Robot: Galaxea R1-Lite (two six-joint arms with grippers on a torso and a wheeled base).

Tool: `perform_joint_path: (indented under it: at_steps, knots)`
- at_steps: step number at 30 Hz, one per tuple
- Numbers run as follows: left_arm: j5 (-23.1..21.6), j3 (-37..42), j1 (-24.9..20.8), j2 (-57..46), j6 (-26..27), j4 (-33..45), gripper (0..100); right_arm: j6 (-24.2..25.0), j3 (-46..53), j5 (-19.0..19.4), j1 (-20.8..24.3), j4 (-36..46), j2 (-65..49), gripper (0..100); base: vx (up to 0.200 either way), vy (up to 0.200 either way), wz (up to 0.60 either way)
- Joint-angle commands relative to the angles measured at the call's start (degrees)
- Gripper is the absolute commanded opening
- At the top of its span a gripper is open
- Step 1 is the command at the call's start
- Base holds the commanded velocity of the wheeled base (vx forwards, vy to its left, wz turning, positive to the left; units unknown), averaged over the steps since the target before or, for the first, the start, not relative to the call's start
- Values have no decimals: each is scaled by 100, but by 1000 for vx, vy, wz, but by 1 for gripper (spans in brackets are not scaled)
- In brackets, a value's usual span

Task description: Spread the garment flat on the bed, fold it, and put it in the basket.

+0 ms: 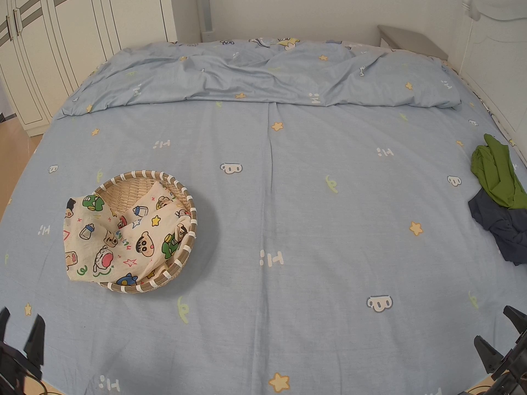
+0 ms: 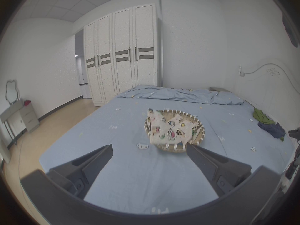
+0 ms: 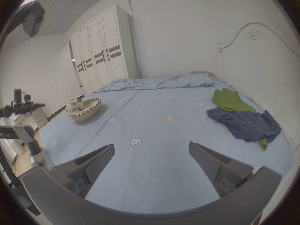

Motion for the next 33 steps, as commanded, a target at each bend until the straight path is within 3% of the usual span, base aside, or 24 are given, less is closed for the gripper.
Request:
perform_joint_path:
  at_steps: [1,4,5,6,7,11,15,23,26,29,33]
  knots:
    - [-178,1026,147,-1515,-400,-61,100,87,243,-170,-1121,221,-1215,100,0,0,0]
    - [-820,1034,147,-1515,462,-61,100,87,243,-170,-1358,221,-1716,100,0,0,0]
    - [-864,1034,147,-1515,506,-52,100,78,243,-170,-1358,221,-1716,100,0,0,0]
    - [-1374,1034,147,-1515,954,-52,100,104,243,-214,-1341,221,-1716,100,0,0,0]
    - [-1497,1034,147,-1515,1015,-52,100,104,243,-222,-1341,221,-1716,100,0,0,0]
    - [-1497,1052,147,-1506,875,27,100,104,243,-196,-1332,238,-1716,100,0,0,0]
    - [-1400,1052,138,-1506,268,80,100,52,243,-38,-1306,238,-1716,100,0,0,0]
    - [-1417,1043,138,-1506,304,80,100,-71,234,59,-1068,247,-1303,100,0,0,0]
    - [-1417,1043,138,-1506,295,80,100,-71,243,59,-1279,247,-1602,100,0,0,0]
    - [-1409,1043,138,-1506,304,80,100,148,243,-337,-1341,221,-1690,100,0,0,0]
    - [-1417,1052,138,-1506,304,80,100,140,243,-284,-1332,238,-1681,100,0,0,0]
